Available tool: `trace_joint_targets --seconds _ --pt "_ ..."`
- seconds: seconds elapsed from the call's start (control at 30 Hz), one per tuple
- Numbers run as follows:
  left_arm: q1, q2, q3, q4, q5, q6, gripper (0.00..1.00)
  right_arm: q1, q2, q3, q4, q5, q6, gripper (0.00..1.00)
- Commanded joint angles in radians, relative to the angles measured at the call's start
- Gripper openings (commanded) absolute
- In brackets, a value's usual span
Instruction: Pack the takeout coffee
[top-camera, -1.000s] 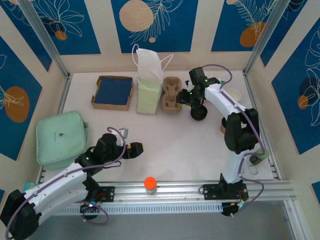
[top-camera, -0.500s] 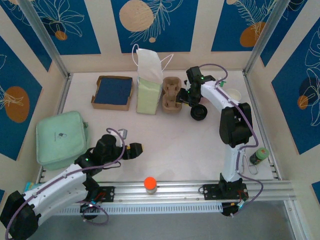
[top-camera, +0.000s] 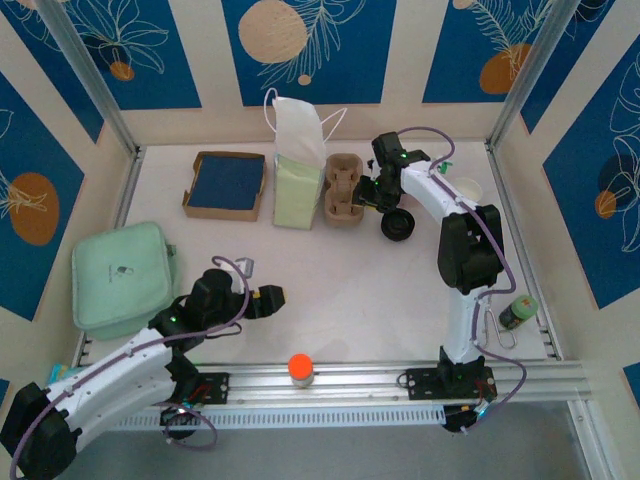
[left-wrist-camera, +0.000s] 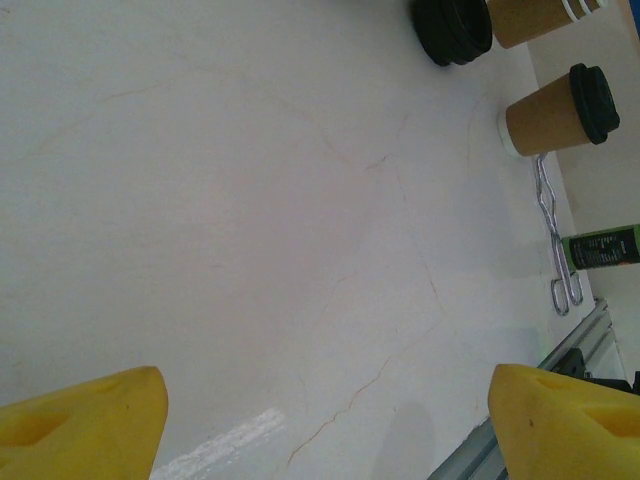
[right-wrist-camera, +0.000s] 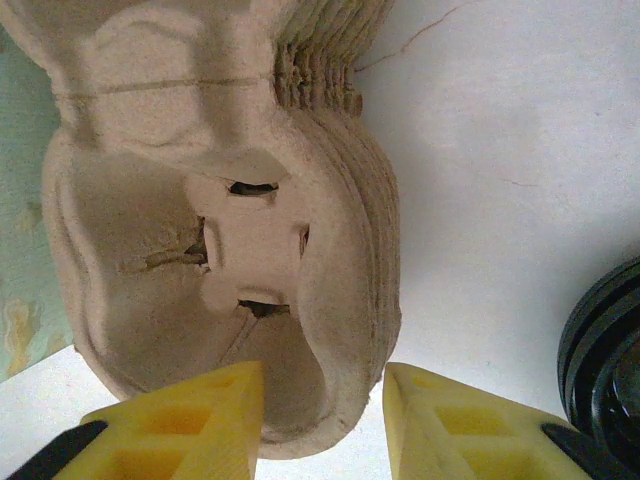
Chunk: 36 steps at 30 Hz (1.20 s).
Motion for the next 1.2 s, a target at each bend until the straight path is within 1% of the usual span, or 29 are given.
trace_joint_targets --seconds 0.0,0.27,0.5,0.7,1.17 --pt "0.014 -0.013 -0.004 -0.004 -0.011 0.012 0.84 0.010 0.023 0.021 -0.012 -0.016 0.001 0.36" --pt "0.015 -0.019 -0.003 -0.008 -0.013 0.011 0.83 0.011 0.029 0.024 -0.010 -0.021 0.003 0.37" --pt "0.014 -0.025 -0.007 -0.012 -0.014 0.011 0.83 0.011 0.035 0.018 -0.004 -0.019 0.010 0.36" --pt "0.016 -0.028 -0.009 -0.013 -0.014 0.010 0.83 0.012 0.039 0.018 0.000 -0.017 0.012 0.37" --pt "0.018 -0.027 -0.010 -0.010 -0.019 0.010 0.83 0.014 0.025 0.026 -0.011 -0.014 0.012 0.28"
